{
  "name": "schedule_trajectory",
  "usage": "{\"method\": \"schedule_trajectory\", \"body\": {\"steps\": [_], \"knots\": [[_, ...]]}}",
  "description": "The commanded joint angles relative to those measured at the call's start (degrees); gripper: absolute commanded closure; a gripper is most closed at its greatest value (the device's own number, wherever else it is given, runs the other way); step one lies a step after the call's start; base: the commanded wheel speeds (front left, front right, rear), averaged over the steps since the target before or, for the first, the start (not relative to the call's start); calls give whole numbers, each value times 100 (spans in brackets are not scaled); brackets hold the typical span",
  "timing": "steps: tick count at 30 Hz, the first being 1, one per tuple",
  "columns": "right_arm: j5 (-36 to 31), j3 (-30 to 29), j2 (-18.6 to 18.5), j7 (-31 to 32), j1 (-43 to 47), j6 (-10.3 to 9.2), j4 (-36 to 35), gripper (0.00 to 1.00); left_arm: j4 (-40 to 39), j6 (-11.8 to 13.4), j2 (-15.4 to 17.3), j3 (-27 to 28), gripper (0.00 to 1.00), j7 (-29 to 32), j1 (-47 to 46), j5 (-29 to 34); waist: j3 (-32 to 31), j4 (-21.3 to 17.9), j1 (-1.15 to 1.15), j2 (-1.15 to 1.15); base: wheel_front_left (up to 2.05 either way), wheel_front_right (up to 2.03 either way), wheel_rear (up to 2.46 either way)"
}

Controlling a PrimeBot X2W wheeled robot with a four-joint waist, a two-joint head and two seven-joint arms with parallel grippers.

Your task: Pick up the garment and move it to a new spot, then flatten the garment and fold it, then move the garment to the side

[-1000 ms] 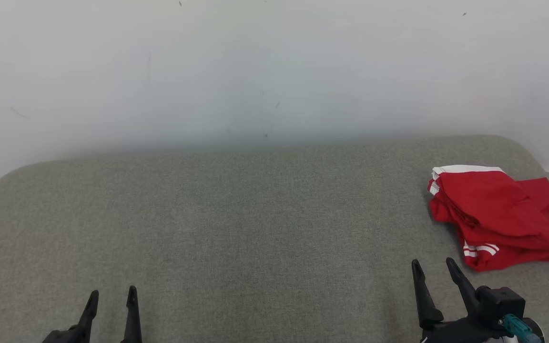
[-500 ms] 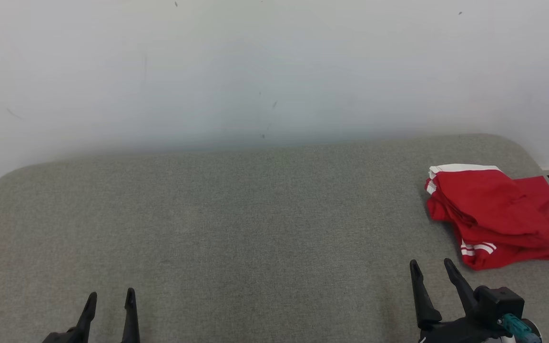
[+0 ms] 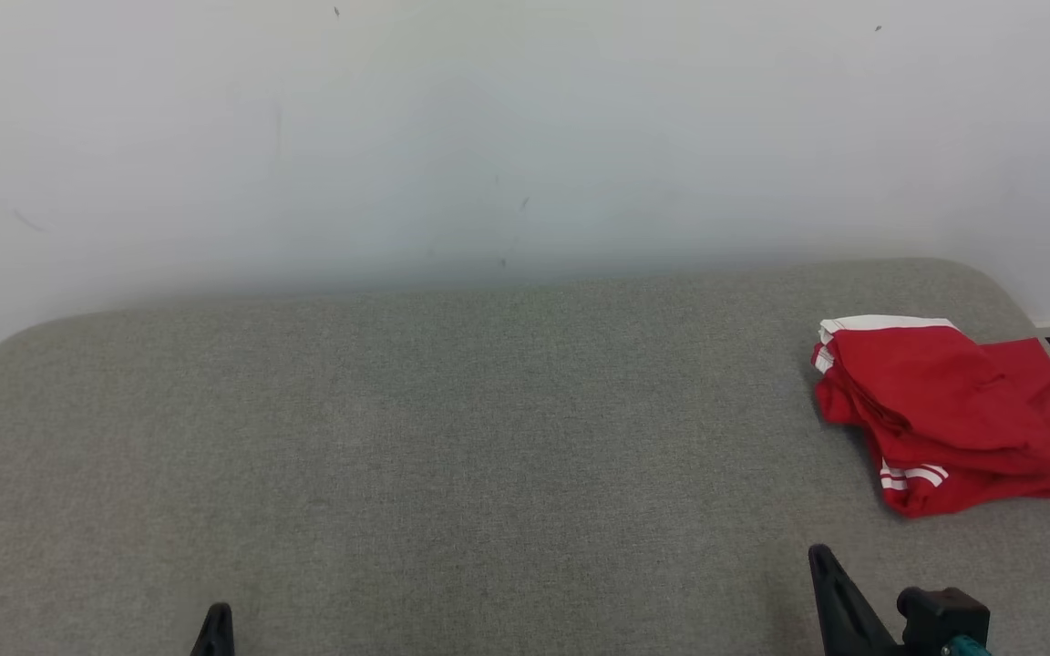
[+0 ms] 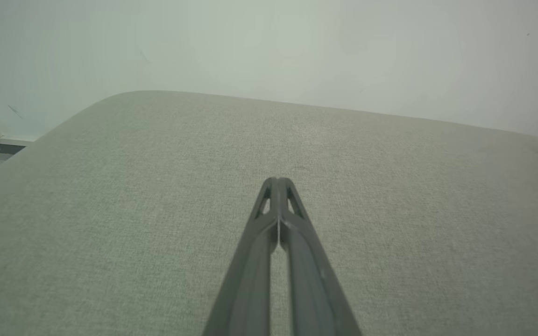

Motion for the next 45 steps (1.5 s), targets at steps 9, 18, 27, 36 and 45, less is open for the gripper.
{"method": "schedule_trajectory", "body": {"steps": [9, 18, 27, 36, 45], "knots": [[883, -125, 2, 198, -79, -1, -39, 100, 2, -22, 5, 67, 100, 288, -142, -913, 35, 7, 0, 0, 0, 0, 0], [1797, -208, 2, 354, -126, -2, -137, 100, -105, -45, 12, 34, 100, 490, -209, -1877, 75, 16, 0, 0, 0, 0, 0], [2621, -294, 3, 506, -184, -3, -211, 100, -177, -64, 18, 31, 100, 696, -287, -2746, 115, 24, 0, 0, 0, 0, 0], [3364, -374, 3, 647, -231, -4, -275, 100, -233, -84, 24, 34, 100, 888, -371, -3526, 155, 33, 0, 0, 0, 0, 0], [4038, -449, 3, 777, -282, -5, -329, 100, -282, -99, 29, 41, 100, 1070, -444, -4233, 195, 41, 0, 0, 0, 0, 0]]}}
